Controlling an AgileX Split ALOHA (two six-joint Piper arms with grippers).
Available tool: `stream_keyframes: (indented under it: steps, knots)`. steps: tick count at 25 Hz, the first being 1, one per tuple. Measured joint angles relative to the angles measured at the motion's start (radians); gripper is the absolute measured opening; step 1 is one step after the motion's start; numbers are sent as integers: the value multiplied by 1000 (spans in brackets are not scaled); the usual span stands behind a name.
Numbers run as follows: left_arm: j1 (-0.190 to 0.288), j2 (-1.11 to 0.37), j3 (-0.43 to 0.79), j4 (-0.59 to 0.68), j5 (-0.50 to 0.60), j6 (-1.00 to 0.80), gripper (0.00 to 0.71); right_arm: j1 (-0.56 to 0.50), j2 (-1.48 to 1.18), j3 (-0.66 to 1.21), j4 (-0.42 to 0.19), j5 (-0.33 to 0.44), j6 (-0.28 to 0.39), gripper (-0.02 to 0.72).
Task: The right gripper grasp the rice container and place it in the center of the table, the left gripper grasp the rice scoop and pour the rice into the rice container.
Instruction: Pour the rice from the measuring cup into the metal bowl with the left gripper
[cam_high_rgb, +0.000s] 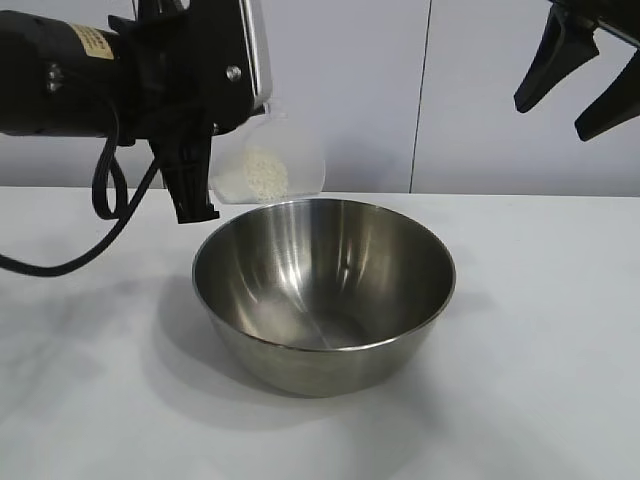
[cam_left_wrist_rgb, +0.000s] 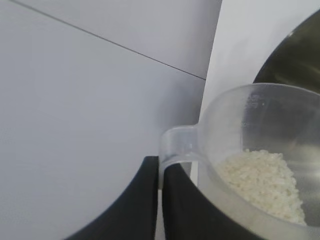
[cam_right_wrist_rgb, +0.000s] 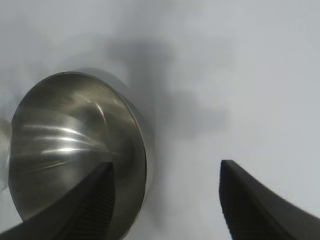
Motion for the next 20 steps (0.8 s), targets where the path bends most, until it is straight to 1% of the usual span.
stream_keyframes:
  steps: [5,9,11,15,17,20]
  knots:
    - [-61,0,0,0,0,302,9,0,0,0,0,-2,0,422]
    - [-82,0,0,-17,0,543,9,0,0,0,0,-2,0,422]
    - [-83,0,0,-61,-1,677,9,0,0,0,0,-2,0,422]
    - [-92,0,0,-193,-15,944,9,0,0,0,1,-5,0,422]
    - [-112,0,0,-268,-29,1061,9,0,0,0,4,-6,0,422]
    - [-157,0,-1,-365,-38,1197,9,0,0,0,4,-7,0,422]
